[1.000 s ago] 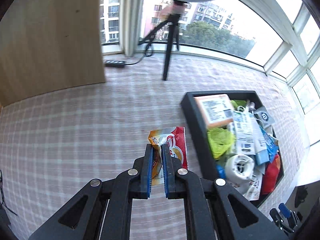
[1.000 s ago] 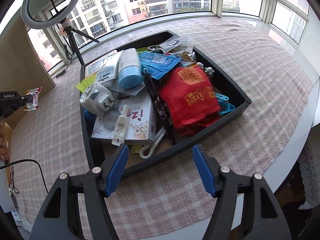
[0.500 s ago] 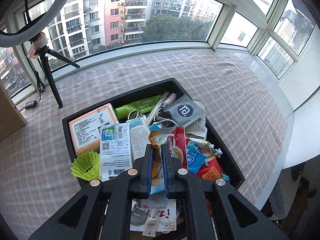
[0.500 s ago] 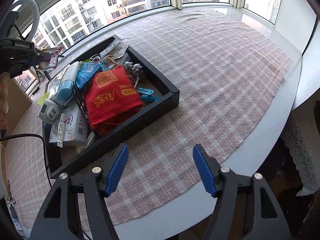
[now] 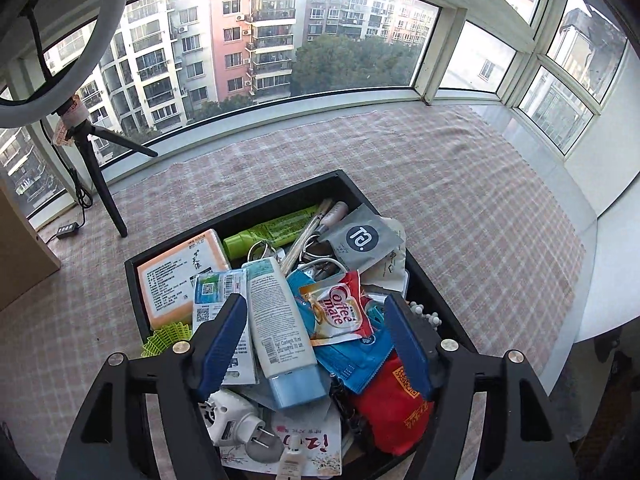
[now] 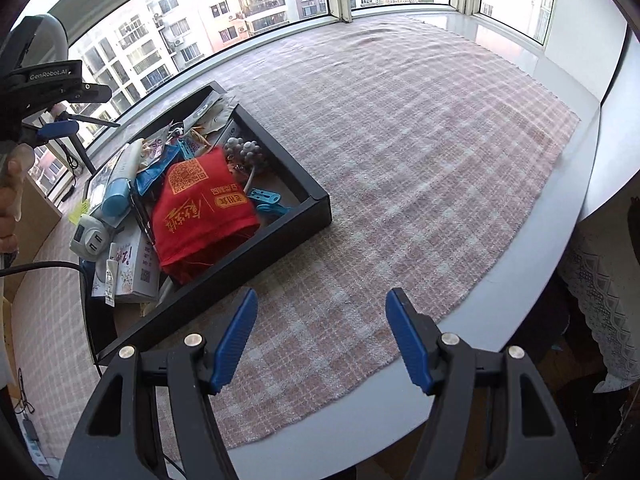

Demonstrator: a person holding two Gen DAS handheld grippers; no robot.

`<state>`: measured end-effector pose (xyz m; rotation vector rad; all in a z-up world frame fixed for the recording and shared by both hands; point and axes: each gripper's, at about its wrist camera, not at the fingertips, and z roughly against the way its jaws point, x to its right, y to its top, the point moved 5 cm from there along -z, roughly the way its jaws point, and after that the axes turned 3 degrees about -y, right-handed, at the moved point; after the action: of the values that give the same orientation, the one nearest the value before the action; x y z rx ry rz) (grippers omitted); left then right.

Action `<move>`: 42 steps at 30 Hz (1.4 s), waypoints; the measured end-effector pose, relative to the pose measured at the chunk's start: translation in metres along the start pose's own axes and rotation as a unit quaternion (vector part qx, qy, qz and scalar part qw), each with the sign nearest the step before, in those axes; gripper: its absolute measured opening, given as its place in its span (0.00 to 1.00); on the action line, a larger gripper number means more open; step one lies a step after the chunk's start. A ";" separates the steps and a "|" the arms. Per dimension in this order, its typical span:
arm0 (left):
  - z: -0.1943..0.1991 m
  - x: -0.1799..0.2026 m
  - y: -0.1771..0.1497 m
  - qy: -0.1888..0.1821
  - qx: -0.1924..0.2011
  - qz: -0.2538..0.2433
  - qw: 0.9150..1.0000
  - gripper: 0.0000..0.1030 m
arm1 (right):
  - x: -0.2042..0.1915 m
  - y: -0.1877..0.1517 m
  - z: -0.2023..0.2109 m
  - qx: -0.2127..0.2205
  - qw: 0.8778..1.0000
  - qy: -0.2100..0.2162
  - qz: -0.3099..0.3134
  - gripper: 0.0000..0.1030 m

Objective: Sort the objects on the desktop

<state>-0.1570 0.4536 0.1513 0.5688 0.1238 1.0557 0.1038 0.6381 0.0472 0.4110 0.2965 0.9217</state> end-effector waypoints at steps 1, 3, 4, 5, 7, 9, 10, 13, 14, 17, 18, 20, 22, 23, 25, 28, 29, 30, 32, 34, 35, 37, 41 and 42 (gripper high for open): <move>0.003 -0.006 -0.002 0.001 0.000 0.003 1.000 0.66 | -0.005 0.001 0.000 0.000 1.000 0.002 0.003 0.64; 0.011 -0.021 -0.009 0.007 0.004 0.007 1.000 0.66 | -0.016 0.001 0.002 0.003 1.000 0.008 0.010 0.64; 0.015 -0.029 -0.012 0.008 0.006 0.011 1.000 0.66 | -0.022 0.002 0.002 0.004 1.000 0.011 0.015 0.64; 0.020 -0.037 -0.016 0.007 0.006 0.014 1.000 0.66 | -0.030 0.001 0.004 0.005 1.000 0.013 0.020 0.64; 0.030 -0.055 -0.025 0.012 0.007 0.022 1.000 0.66 | -0.046 0.000 0.006 0.008 0.999 0.020 0.031 0.64; 0.040 -0.076 -0.034 0.020 0.009 0.030 0.999 0.66 | -0.063 -0.001 0.008 0.010 0.999 0.027 0.041 0.64; 0.045 -0.087 -0.040 0.025 0.011 0.033 0.999 0.66 | -0.073 -0.003 0.010 0.011 0.998 0.031 0.047 0.64; 0.062 -0.121 -0.060 0.043 0.017 0.044 0.998 0.67 | -0.104 -0.010 0.016 0.013 0.997 0.045 0.064 0.64; 0.068 -0.133 -0.068 0.048 0.017 0.049 0.997 0.67 | -0.115 -0.013 0.018 0.012 0.996 0.050 0.070 0.64; 0.082 -0.170 -0.094 0.054 0.013 0.072 0.996 0.67 | -0.148 -0.023 0.022 0.009 0.994 0.060 0.086 0.64; 0.087 -0.182 -0.103 0.059 0.011 0.078 0.995 0.67 | -0.160 -0.027 0.023 0.009 0.994 0.064 0.092 0.64; 0.098 -0.206 -0.120 0.068 0.010 0.087 0.994 0.67 | -0.184 -0.035 0.028 0.009 0.992 0.070 0.107 0.64; 0.109 -0.229 -0.139 0.079 0.009 0.094 0.992 0.67 | -0.208 -0.044 0.032 0.010 0.990 0.073 0.123 0.64; 0.115 -0.240 -0.147 0.084 0.009 0.098 0.992 0.67 | -0.219 -0.047 0.033 0.010 0.989 0.076 0.130 0.64; 0.127 -0.263 -0.165 0.095 0.009 0.107 0.990 0.67 | -0.242 -0.058 0.037 0.008 0.986 0.084 0.144 0.64; 0.147 -0.294 -0.189 0.107 0.012 0.124 0.986 0.67 | -0.276 -0.073 0.041 0.006 0.982 0.093 0.164 0.64; 0.153 -0.304 -0.196 0.111 0.014 0.129 0.985 0.67 | -0.288 -0.078 0.042 0.005 0.981 0.096 0.171 0.64; 0.160 -0.313 -0.203 0.115 0.016 0.134 0.984 0.67 | -0.298 -0.083 0.044 0.004 0.979 0.099 0.176 0.64; 0.172 -0.332 -0.216 0.124 0.019 0.143 0.982 0.67 | -0.318 -0.093 0.046 0.002 0.977 0.104 0.187 0.64; 0.181 -0.348 -0.229 0.124 0.019 0.153 0.980 0.67 | -0.337 -0.102 0.047 0.000 0.974 0.110 0.196 0.64; 0.186 -0.356 -0.235 0.125 0.019 0.158 0.979 0.67 | -0.346 -0.106 0.049 -0.001 0.973 0.113 0.201 0.64; 0.195 -0.370 -0.246 0.129 0.021 0.165 0.978 0.67 | -0.364 -0.112 0.052 -0.001 0.971 0.117 0.210 0.64; 0.206 -0.391 -0.271 0.142 0.024 0.177 0.974 0.67 | -0.394 -0.125 0.053 -0.003 0.967 0.123 0.222 0.64; 0.208 -0.396 -0.277 0.143 0.023 0.180 0.973 0.67 | -0.401 -0.128 0.053 -0.003 0.967 0.124 0.223 0.64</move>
<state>-0.0623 -0.0626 0.1227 0.4884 0.3066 1.4899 -0.0136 0.2312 0.0639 0.3614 0.4398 1.4210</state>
